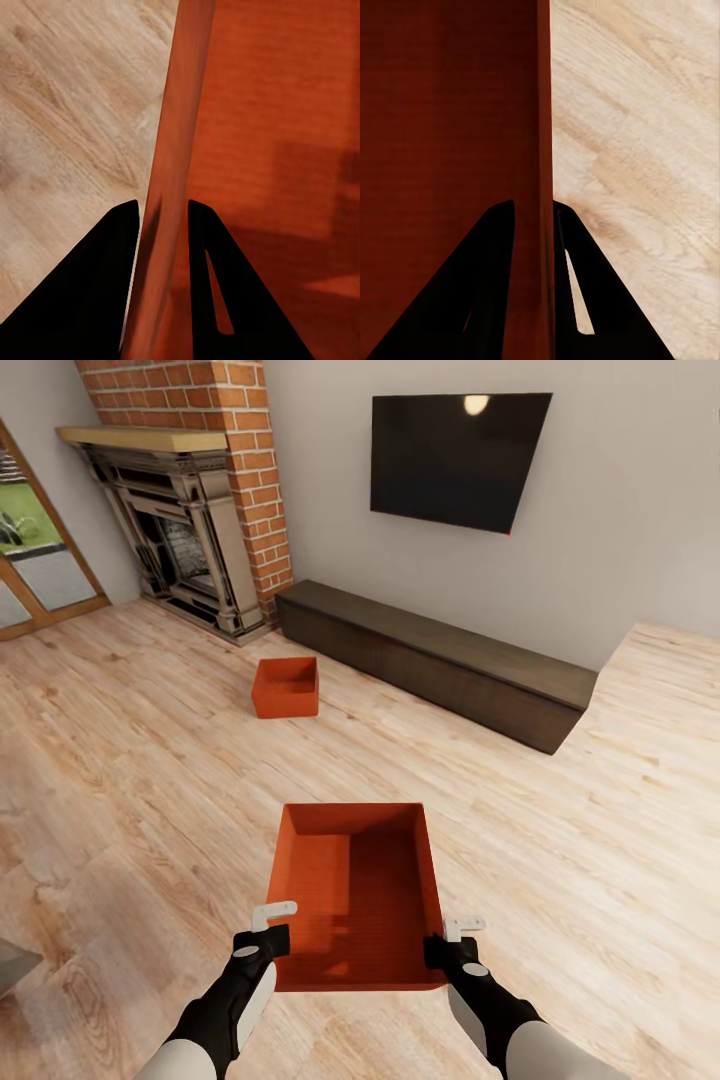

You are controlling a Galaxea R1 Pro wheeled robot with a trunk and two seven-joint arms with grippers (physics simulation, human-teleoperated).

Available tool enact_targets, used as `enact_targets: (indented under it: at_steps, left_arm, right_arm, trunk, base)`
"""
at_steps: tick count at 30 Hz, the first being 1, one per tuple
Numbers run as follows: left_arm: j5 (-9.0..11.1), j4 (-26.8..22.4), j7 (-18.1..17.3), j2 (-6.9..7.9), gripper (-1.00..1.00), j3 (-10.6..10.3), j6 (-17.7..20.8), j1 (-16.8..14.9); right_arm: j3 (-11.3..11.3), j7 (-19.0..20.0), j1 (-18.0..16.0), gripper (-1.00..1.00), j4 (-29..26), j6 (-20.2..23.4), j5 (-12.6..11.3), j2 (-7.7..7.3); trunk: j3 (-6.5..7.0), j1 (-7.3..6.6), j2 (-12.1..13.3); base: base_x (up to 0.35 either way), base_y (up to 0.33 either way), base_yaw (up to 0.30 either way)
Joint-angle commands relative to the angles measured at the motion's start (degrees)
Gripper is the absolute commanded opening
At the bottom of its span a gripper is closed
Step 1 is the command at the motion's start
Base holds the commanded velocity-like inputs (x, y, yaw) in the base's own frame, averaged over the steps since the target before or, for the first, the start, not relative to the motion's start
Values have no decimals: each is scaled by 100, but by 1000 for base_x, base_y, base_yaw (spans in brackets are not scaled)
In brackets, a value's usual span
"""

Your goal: Move the two storage containers from the living room to the garage. In the garage, place one container on the floor and stack the other container on top of it (either order is fine).

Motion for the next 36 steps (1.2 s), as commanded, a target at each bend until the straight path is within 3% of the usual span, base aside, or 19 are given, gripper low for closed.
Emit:
enact_targets:
  at_steps: [1,36]
  left_arm:
    - [-11,-184,54,4,-100,18,35,-4]
    - [-1,-127,54,4,-100,18,36,-4]
  right_arm:
    - [-36,-213,-2,-100,20,-26,-70,-13]
    - [-36,-303,-2,-100,20,-26,-68,-13]
  trunk:
    - [0,3,-9]
    - [317,3,-9]
  base:
    - [0,0,0]
    - [0,0,0]
